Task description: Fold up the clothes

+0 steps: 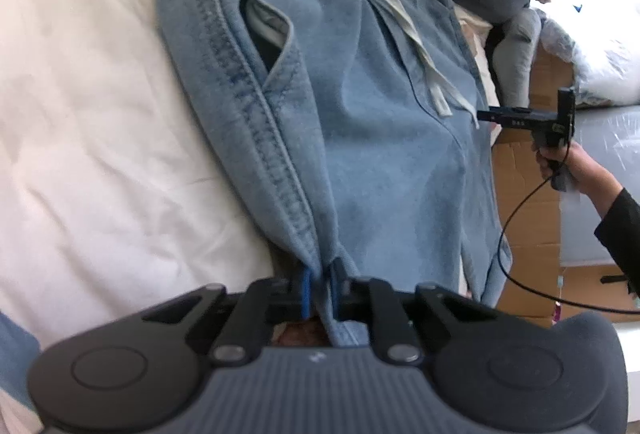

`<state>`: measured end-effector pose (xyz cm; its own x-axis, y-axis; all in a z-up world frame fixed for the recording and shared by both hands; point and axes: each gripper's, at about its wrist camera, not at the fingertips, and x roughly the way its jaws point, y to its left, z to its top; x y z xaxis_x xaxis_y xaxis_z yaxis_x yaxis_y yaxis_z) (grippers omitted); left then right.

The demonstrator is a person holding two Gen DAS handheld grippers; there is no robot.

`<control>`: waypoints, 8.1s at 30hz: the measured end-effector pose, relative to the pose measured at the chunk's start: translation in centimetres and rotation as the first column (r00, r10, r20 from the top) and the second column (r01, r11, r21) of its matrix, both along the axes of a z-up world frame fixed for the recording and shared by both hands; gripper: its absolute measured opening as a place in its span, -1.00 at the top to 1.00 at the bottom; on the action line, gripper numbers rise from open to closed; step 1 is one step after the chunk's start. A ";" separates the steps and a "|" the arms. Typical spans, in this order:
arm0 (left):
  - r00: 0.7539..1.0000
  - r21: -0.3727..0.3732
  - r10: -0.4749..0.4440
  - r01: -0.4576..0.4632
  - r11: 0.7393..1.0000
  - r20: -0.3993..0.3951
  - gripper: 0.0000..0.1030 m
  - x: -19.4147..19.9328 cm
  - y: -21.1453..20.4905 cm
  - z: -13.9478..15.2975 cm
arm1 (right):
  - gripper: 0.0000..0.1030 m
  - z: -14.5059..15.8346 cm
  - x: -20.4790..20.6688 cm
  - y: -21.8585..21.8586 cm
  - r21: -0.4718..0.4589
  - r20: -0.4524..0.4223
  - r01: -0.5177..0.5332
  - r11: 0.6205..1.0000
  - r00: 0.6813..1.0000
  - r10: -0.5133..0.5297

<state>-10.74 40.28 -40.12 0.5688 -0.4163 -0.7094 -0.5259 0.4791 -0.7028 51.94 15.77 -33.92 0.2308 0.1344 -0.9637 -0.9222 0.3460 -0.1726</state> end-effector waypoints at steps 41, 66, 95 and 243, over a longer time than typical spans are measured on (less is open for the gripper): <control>0.993 0.053 0.115 -0.116 0.992 0.017 0.90 -3.3 0.3 2.6 | 1.00 2.2 3.6 -4.1 -0.041 -0.082 0.095 0.995 0.992 -0.098; 0.987 0.084 0.052 -0.039 0.996 -0.154 0.66 -0.3 1.6 3.9 | 0.95 1.5 -0.4 -6.1 -0.156 -0.104 0.187 0.970 0.973 -0.204; 0.979 0.465 0.191 -0.136 0.875 -0.073 0.43 7.7 12.6 6.7 | 0.10 7.0 -3.5 14.0 0.296 -0.009 -0.197 0.935 0.978 0.209; 0.965 0.763 -0.195 0.257 0.593 -0.174 -0.40 32.8 -10.1 13.4 | -0.43 11.3 -20.4 -28.0 0.592 -0.084 0.625 0.510 0.676 -0.732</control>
